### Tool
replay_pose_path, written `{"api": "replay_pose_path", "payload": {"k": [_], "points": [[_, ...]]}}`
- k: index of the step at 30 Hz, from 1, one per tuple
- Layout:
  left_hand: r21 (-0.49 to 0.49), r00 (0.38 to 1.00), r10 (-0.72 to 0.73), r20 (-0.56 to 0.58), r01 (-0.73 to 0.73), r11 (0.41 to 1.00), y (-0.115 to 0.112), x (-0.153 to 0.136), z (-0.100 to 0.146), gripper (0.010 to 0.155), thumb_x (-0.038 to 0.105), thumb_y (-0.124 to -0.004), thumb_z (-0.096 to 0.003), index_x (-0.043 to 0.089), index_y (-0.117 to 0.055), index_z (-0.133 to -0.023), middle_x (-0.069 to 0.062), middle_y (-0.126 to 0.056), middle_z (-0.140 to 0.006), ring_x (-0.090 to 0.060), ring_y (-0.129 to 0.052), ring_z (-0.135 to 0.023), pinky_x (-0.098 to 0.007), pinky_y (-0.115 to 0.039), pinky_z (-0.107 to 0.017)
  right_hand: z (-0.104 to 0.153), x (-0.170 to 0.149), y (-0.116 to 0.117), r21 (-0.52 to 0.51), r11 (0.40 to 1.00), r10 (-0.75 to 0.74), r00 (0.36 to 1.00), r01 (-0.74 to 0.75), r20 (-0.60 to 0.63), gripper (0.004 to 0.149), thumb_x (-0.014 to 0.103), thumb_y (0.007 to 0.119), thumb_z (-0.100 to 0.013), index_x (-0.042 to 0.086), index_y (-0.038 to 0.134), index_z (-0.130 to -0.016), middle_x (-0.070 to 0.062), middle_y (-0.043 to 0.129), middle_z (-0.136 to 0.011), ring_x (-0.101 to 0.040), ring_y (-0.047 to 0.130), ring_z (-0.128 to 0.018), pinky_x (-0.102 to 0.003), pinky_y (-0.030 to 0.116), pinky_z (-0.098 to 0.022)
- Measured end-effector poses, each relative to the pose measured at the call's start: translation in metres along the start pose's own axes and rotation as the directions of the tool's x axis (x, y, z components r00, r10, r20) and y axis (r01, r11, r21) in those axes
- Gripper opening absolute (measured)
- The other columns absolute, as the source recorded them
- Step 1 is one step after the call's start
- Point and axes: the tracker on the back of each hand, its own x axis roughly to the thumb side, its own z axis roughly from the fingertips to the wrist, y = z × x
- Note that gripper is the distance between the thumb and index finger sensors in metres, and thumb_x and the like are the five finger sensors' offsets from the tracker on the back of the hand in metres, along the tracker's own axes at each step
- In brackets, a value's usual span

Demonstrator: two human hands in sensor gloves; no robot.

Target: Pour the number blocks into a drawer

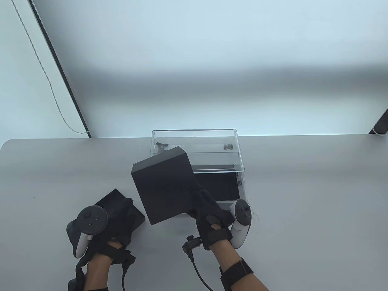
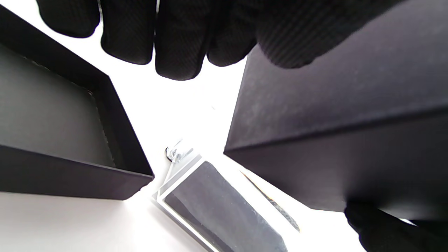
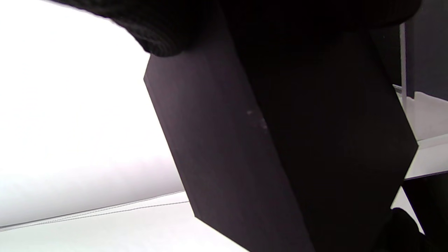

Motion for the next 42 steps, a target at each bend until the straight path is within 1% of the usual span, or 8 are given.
{"api": "replay_pose_path", "payload": {"k": [6, 16, 22, 29, 34, 42], "points": [[-0.011, 1.0, -0.017, -0.004, 0.017, 1.0, -0.003, 0.001, -0.001, 0.065, 0.049, -0.07, -0.0455, 0.02, -0.058, -0.103, -0.017, -0.07, -0.108, -0.047, -0.063, -0.098, -0.068, -0.053, -0.069, -0.008, -0.022, -0.006, 0.017, 0.978, -0.205, 0.977, 0.206, -0.066, 0.046, 0.044, 0.07, -0.049, 0.007, 0.071, -0.077, -0.017, 0.045, -0.108, -0.071, 0.046, -0.084, -0.069, 0.06, -0.062], [-0.027, 0.999, -0.034, -0.012, 0.034, 0.999, -0.006, 0.002, -0.001, 0.065, 0.049, -0.07, -0.0456, 0.02, -0.058, -0.103, -0.017, -0.07, -0.108, -0.047, -0.063, -0.098, -0.068, -0.053, -0.069, -0.009, -0.041, -0.004, 0.012, 0.942, -0.33, 0.935, 0.334, -0.128, 0.046, 0.045, 0.068, -0.049, 0.008, 0.071, -0.077, -0.017, 0.045, -0.108, -0.071, 0.048, -0.084, -0.068, 0.062, -0.062], [-0.03, 0.999, -0.035, -0.013, 0.035, 0.999, -0.007, 0.002, -0.001, 0.065, 0.049, -0.07, -0.0455, 0.02, -0.058, -0.103, -0.017, -0.07, -0.108, -0.047, -0.063, -0.098, -0.068, -0.053, -0.069, -0.011, -0.048, -0.006, 0.006, 0.928, -0.369, 0.918, 0.373, -0.143, 0.046, 0.046, 0.068, -0.049, 0.009, 0.071, -0.077, -0.017, 0.045, -0.108, -0.071, 0.049, -0.084, -0.067, 0.063, -0.062], [-0.042, 0.999, -0.036, -0.016, 0.035, 0.998, -0.008, 0.003, 0.0, 0.065, 0.049, -0.07, -0.0456, 0.02, -0.058, -0.103, -0.017, -0.07, -0.108, -0.047, -0.063, -0.098, -0.068, -0.053, -0.069, -0.012, -0.052, -0.009, -0.001, 0.887, -0.456, 0.878, 0.461, -0.144, 0.046, 0.047, 0.067, -0.049, 0.009, 0.073, -0.075, -0.016, 0.047, -0.108, -0.069, 0.056, -0.083, -0.066, 0.068, -0.06], [-0.044, 0.999, -0.035, -0.016, 0.034, 0.998, -0.008, 0.004, 0.0, 0.065, 0.049, -0.07, -0.0456, 0.02, -0.058, -0.103, -0.017, -0.07, -0.108, -0.047, -0.063, -0.098, -0.068, -0.053, -0.069, -0.012, -0.05, -0.011, -0.004, 0.878, -0.474, 0.87, 0.478, -0.136, 0.046, 0.048, 0.067, -0.049, 0.01, 0.074, -0.074, -0.015, 0.051, -0.107, -0.069, 0.06, -0.082, -0.065, 0.07, -0.059], [-0.045, 0.999, -0.03, -0.014, 0.029, 0.999, -0.008, 0.004, 0.0, 0.065, 0.049, -0.07, -0.0457, 0.02, -0.058, -0.103, -0.017, -0.07, -0.108, -0.047, -0.063, -0.098, -0.068, -0.053, -0.069, -0.009, -0.047, -0.012, 0.001, 0.886, -0.459, 0.878, 0.464, -0.137, 0.047, 0.048, 0.068, -0.049, 0.009, 0.075, -0.074, -0.016, 0.051, -0.107, -0.069, 0.06, -0.082, -0.065, 0.071, -0.059]]}}
